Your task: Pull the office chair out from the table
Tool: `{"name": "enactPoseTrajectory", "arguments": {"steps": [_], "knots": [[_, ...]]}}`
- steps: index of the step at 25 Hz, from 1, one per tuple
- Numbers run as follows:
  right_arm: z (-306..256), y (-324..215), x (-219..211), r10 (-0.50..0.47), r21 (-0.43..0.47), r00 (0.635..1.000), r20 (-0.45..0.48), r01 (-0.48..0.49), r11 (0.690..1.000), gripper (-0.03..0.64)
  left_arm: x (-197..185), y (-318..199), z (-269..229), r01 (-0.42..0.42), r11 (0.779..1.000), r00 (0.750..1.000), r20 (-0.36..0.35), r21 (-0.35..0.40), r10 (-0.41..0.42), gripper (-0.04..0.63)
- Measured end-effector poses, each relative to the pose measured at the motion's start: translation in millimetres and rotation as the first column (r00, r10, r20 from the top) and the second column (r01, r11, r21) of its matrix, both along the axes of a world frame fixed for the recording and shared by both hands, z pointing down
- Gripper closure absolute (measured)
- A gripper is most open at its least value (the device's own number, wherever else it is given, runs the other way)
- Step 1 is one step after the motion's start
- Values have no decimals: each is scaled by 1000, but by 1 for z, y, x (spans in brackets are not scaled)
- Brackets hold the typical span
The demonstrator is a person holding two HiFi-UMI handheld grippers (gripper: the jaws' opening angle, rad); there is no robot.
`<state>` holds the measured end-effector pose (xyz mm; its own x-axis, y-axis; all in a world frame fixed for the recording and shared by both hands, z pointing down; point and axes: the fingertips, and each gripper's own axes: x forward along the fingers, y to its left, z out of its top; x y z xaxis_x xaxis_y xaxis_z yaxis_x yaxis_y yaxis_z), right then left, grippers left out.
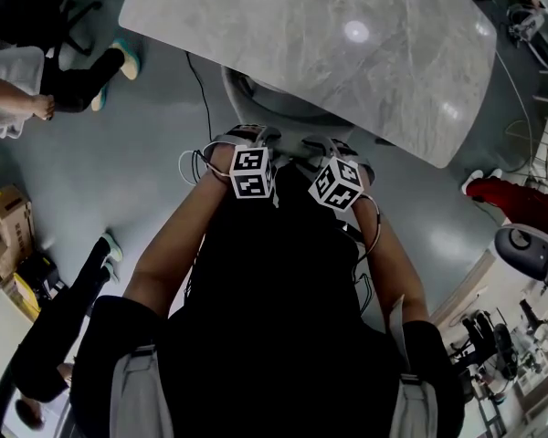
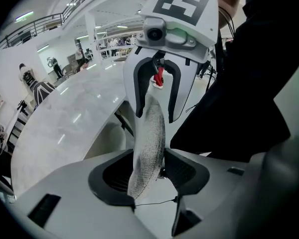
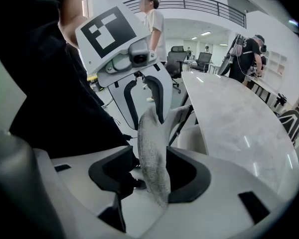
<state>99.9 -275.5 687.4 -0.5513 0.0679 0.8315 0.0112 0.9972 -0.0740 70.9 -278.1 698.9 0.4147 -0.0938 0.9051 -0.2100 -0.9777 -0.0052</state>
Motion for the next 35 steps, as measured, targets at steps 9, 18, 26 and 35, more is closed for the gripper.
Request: {"name": "enactPoseTrajectory", "arguments": {"steps": [9,18,26,35], "knots": [[18,-6,4,-19,53,997,-74,23,998,413,2,-4,10,-15,999,998,59,40,12,402],[24,-9,3,-35,59,995,-95,41,997,414,6,-5,16,-56,997,994,96,60,50,403],[28,-7,5,-35,60,994,-105,42,997,443,8,-4,20,-48,997,994,101,64,41,437],[31,-8,6,-36,71,993,-114,45,996,459,9,-5,23,-41,997,994,105,65,34,463]]}}
